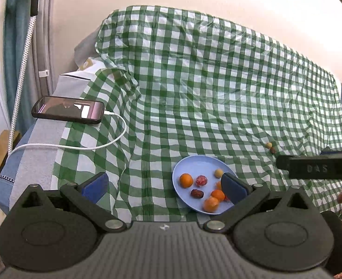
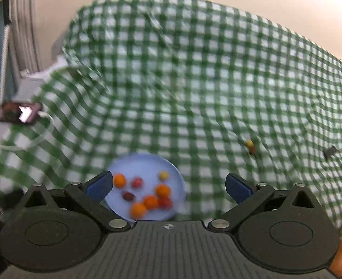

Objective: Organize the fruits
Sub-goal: 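Lift both open tools away from the plate, then move both open tools toward the yellow plum and red date on the cloth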

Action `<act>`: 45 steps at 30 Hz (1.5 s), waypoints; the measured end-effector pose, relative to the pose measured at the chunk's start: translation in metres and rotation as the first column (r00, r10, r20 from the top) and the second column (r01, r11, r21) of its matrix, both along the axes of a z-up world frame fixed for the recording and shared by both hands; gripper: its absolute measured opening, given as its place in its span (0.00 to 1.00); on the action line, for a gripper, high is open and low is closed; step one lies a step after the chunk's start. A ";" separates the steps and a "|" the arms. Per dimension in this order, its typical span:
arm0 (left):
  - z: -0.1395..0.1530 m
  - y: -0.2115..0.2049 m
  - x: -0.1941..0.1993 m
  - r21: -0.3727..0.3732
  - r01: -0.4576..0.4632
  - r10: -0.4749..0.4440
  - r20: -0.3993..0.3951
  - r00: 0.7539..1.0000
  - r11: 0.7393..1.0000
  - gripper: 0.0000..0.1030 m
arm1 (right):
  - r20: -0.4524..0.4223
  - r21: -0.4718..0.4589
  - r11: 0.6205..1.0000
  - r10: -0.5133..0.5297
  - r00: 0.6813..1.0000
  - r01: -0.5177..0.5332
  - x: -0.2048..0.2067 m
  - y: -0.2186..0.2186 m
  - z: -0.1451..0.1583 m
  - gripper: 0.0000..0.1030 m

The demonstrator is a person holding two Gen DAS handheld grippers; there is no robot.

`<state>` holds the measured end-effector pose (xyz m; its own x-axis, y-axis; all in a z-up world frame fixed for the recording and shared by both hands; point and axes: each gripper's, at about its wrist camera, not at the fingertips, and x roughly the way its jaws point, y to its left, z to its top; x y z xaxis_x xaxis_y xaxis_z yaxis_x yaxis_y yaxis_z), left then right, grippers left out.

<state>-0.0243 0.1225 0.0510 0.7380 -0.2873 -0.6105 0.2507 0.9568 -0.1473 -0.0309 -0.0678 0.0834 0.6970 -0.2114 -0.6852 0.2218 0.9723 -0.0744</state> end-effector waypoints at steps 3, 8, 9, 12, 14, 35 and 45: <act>0.002 -0.008 0.001 0.015 0.008 -0.008 -0.005 1.000 1.000 1.00 | -0.005 0.038 0.998 -0.053 0.999 0.053 -0.001 -0.017 -0.006 0.99; 0.004 -0.027 0.008 0.063 0.016 -0.016 -0.002 1.000 0.998 1.00 | 0.013 0.111 0.989 -0.096 0.995 0.094 0.011 -0.038 -0.010 0.99; 0.004 -0.031 0.010 0.073 0.019 -0.018 -0.008 1.000 0.997 1.00 | 0.015 0.116 0.989 -0.099 0.995 0.097 0.014 -0.042 -0.014 0.99; 0.002 -0.044 0.019 0.099 0.030 -0.027 -0.036 0.999 0.995 1.00 | 0.017 0.132 0.986 -0.104 0.994 0.101 0.021 -0.052 -0.023 0.99; 0.001 -0.051 0.025 0.113 0.039 -0.034 -0.047 0.998 0.993 1.00 | 0.014 0.149 0.982 -0.115 0.993 0.112 0.023 -0.065 -0.030 0.99; -0.011 -0.189 0.119 0.257 0.138 -0.097 -0.165 0.982 0.957 1.00 | 0.017 0.370 0.897 -0.265 0.964 0.240 0.110 -0.244 -0.144 0.99; -0.039 -0.227 0.186 0.273 0.111 -0.051 -0.218 0.975 0.956 1.00 | 0.085 0.326 0.879 -0.393 0.915 0.347 0.179 -0.283 -0.203 0.99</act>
